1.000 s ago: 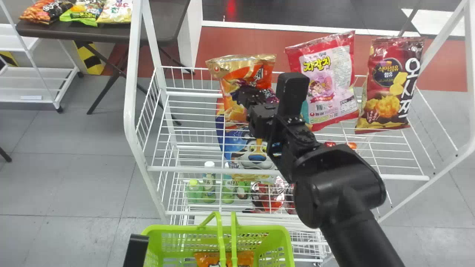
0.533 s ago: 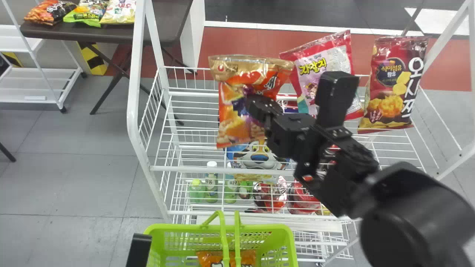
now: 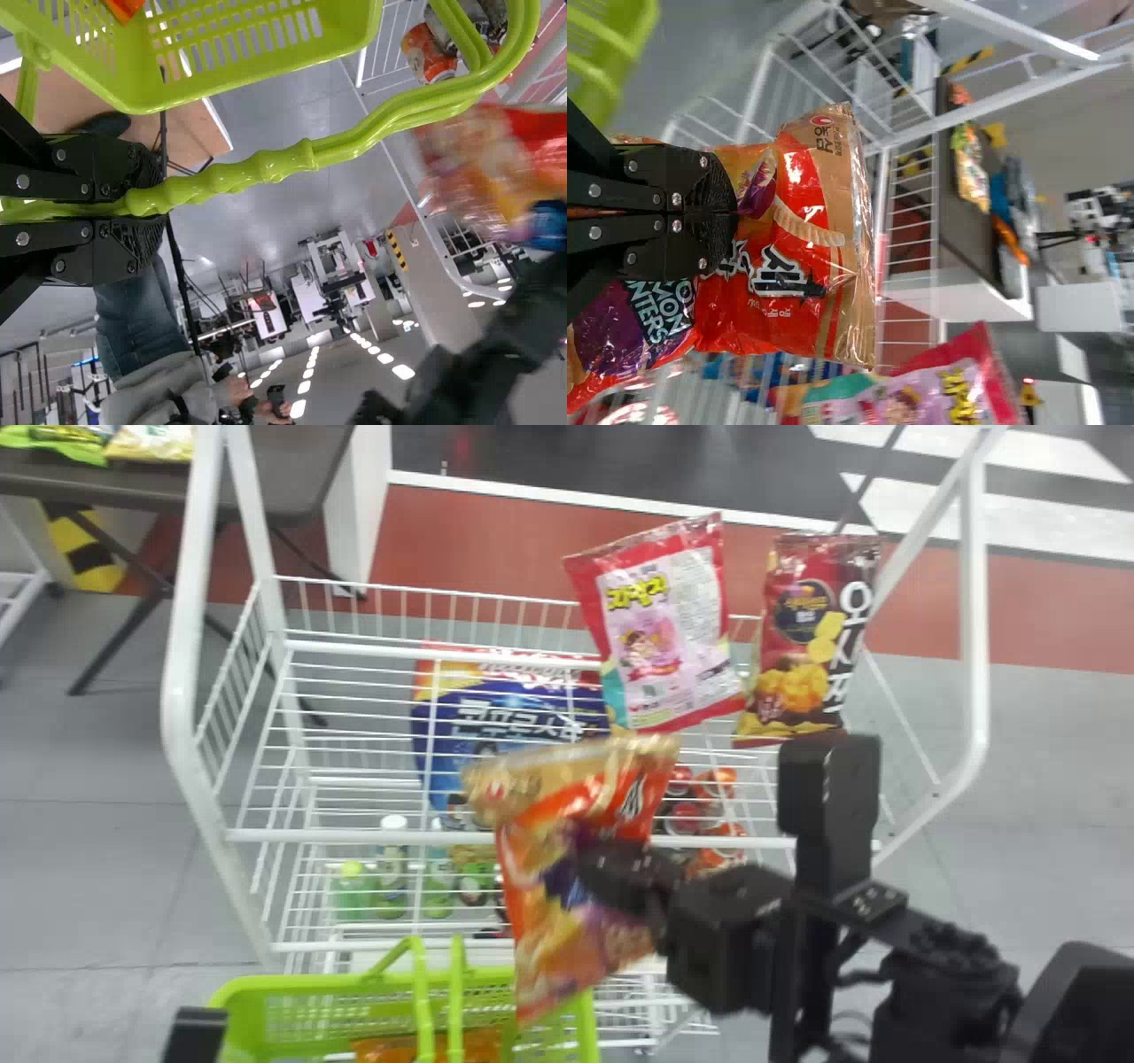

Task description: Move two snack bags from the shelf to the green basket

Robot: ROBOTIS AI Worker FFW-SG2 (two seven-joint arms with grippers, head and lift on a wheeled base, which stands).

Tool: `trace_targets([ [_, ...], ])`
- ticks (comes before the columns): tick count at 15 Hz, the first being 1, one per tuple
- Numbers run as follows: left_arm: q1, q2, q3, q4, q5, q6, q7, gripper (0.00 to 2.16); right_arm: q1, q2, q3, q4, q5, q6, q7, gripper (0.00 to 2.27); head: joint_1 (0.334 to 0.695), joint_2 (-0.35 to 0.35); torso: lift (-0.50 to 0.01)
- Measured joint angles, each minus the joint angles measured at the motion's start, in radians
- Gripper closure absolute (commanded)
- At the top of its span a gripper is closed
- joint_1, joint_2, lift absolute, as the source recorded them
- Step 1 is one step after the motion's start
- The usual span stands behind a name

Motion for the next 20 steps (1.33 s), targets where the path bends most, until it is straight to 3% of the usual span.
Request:
trace_targets([
  [2,-0.001,-0.004,0.001,0.0,0.0,0.0,0.003,2.06,0.057,-0.001,-0.025,-0.035,-0.007,0.133,0.019,2.24,0.695,-0.348,-0.017],
  [7,0.003,-0.01,-0.003,-0.009,-0.004,0.0,0.008,2.06,0.118,-0.006,0.009,0.025,0.009,0.264,0.039,2.24,0.695,-0.35,-0.017],
  [12,0.008,-0.013,-0.022,-0.023,-0.021,0.014,0.009,2.06,0.051,0.006,0.143,0.217,0.045,0.162,0.056,2.24,0.695,-0.35,-0.017],
  [17,0.031,-0.01,-0.02,-0.05,-0.024,0.018,0.007,2.06,-0.068,0.02,0.274,0.375,0.103,0.13,0.058,2.17,0.695,-0.246,-0.017],
  [18,0.032,-0.009,-0.021,-0.052,-0.024,0.018,0.007,2.06,-0.086,0.023,0.284,0.418,0.106,0.129,0.062,2.07,0.695,-0.239,-0.017],
  [19,0.033,-0.009,-0.024,-0.053,-0.025,0.019,0.008,2.06,-0.097,0.024,0.289,0.451,0.106,0.131,0.066,1.81,0.695,-0.247,-0.017],
  [20,0.033,-0.009,-0.026,-0.053,-0.027,0.021,0.009,2.06,-0.101,0.024,0.291,0.472,0.107,0.132,0.07,1.23,0.695,-0.255,-0.017],
])
